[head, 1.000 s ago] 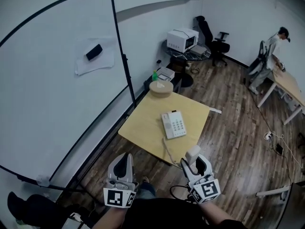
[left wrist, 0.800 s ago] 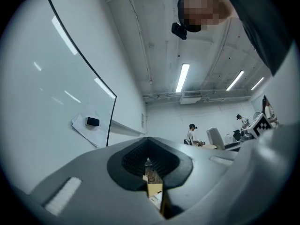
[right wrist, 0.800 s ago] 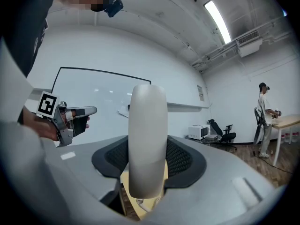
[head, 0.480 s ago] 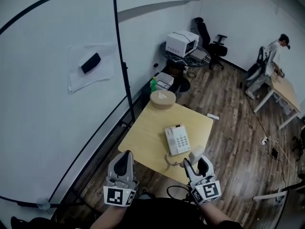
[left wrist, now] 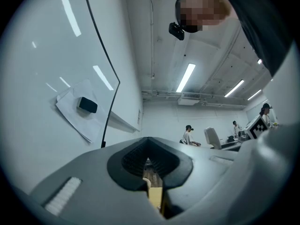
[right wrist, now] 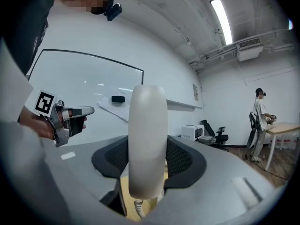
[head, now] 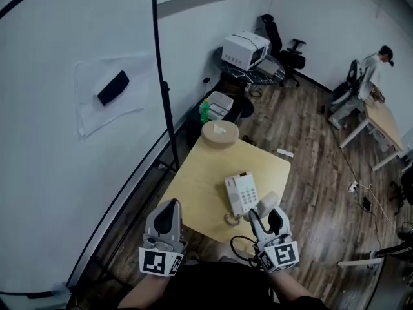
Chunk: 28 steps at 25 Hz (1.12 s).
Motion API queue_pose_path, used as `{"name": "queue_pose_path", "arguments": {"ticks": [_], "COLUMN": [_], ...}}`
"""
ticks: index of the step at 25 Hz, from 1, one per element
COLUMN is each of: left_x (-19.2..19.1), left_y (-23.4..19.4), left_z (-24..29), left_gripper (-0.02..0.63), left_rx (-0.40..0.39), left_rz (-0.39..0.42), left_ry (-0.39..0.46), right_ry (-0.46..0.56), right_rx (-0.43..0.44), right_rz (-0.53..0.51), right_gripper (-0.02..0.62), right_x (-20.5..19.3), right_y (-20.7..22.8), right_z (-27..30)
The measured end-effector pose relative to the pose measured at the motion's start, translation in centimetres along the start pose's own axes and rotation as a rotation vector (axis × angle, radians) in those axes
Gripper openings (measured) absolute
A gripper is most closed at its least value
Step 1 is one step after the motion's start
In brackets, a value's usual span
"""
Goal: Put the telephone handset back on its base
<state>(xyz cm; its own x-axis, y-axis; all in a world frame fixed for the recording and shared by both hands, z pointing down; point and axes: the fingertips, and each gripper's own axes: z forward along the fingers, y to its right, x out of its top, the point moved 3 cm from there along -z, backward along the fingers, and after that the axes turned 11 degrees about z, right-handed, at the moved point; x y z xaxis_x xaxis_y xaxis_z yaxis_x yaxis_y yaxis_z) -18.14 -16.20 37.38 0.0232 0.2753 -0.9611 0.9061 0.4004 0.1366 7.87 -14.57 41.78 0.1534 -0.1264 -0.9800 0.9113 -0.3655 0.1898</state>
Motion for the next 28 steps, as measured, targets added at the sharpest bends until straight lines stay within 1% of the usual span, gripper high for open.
{"name": "queue_pose_path", "arguments": {"ticks": [4,7,9,13,18,23,28], "left_x": [-0.6,-1.0,-1.3,-2.4,-4.1,-6.0,-7.9], "left_y": [0.5,1.0,1.3,2.0,2.6,2.6,2.2], "left_z": [1.5,2.4,2.9,3.4,2.9,2.0,1.0], "left_gripper": [0.000,0.000,0.000,0.000,0.000,0.000,0.000], "left_rx": [0.008,0.024,0.030,0.035,0.040,0.057,0.091], "left_rz": [0.010,0.011,0.009,0.005,-0.004,-0.007,-0.024], "left_ry": [-0.017,-0.027,-0.036,-0.064,-0.108,-0.141,-0.178], "right_ry": [-0.035,-0.089,-0.126,-0.187,-0.287,-0.394,-0.497], "right_rx": [0.001,0.003,-0.004,-0.002,-0.020,-0.045,-0.061], "right_rz": [0.001,0.007,0.021,0.015,0.028,0.038,0.028], "right_gripper": [0.222,0.222,0.222,0.222,0.222,0.222,0.222], "right_x": [-0.6,-1.5,-2.3,-4.9,-9.3,-14.9,-20.0], "right_y": [1.6,3.0,4.1,6.5,9.2,11.6,12.9], "right_z": [1.7,3.1,4.3,6.9,10.4,13.9,16.5]}}
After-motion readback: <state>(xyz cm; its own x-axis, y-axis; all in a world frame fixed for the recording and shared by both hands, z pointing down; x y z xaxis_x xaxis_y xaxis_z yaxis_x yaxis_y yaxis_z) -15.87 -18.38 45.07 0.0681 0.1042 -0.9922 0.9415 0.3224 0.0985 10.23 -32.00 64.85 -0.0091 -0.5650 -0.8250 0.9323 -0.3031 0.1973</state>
